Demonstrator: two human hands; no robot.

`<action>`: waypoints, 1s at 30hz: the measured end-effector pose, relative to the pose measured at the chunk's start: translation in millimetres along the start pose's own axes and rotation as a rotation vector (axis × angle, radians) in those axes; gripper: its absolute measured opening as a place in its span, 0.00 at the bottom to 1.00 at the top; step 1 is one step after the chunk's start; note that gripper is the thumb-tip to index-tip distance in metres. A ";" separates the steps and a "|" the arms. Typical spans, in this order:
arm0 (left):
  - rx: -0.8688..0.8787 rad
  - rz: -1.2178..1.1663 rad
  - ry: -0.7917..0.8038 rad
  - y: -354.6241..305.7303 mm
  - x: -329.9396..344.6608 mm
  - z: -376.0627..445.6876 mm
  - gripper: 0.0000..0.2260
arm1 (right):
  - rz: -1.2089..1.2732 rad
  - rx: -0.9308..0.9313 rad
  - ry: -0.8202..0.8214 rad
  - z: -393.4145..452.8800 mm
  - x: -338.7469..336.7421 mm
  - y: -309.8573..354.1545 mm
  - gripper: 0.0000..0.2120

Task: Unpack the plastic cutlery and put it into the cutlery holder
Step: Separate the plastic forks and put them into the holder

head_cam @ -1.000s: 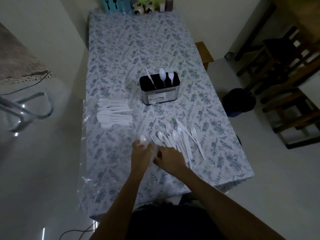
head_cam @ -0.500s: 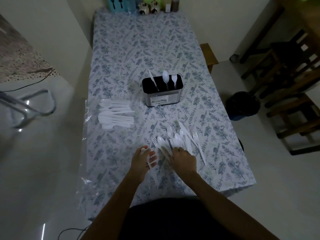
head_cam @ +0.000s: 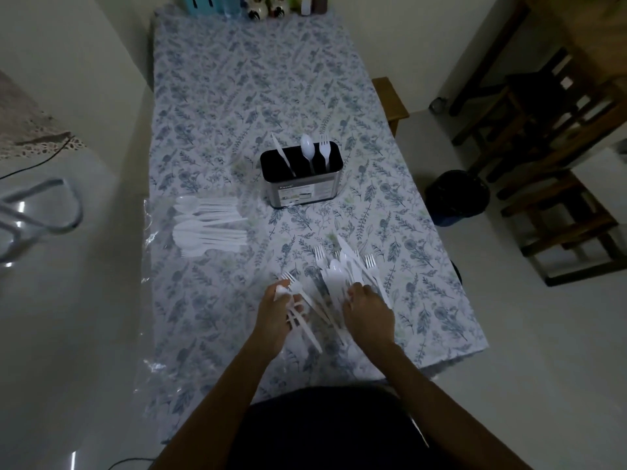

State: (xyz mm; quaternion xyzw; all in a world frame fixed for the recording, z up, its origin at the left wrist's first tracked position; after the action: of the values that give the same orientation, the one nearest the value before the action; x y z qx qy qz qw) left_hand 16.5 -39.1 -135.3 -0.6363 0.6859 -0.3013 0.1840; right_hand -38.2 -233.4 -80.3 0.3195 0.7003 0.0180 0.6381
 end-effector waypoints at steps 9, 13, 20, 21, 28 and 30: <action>-0.031 0.015 -0.005 2.9 -4.3 -1.1 0.08 | 0.063 0.180 0.084 8.4 6.0 -18.5 0.08; -0.005 -0.041 0.074 -0.8 12.2 -4.1 0.05 | 0.147 0.146 0.084 -3.4 1.8 -10.5 0.06; 0.047 0.061 0.096 3.5 28.4 -1.0 0.04 | 0.240 -0.052 0.178 -19.7 7.5 30.7 0.16; 0.053 0.063 0.087 1.8 28.2 -1.3 0.06 | 0.251 -0.060 0.148 -15.1 4.2 28.7 0.16; -0.054 0.005 0.069 2.5 22.2 -8.7 0.12 | 0.048 0.121 0.049 30.1 -8.2 -18.7 0.15; -0.068 -0.002 0.068 2.6 22.3 -9.8 0.11 | 0.056 0.138 0.073 33.0 -2.1 -21.2 0.15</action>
State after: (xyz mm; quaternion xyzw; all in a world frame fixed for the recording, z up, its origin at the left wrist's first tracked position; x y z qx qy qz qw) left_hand 5.5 -59.3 -126.7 -0.6322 0.7010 -0.2995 0.1387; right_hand -17.3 -263.9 -93.8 0.3815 0.7135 -0.0008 0.5878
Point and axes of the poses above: each hand's wrist, its own z-axis towards the middle knuckle, its own x-axis out of the palm, y = z × x, the point moved 9 cm from there along z, towards the middle knuckle, and after that the axes turned 10 degrees about z, right-handed, at the moved point
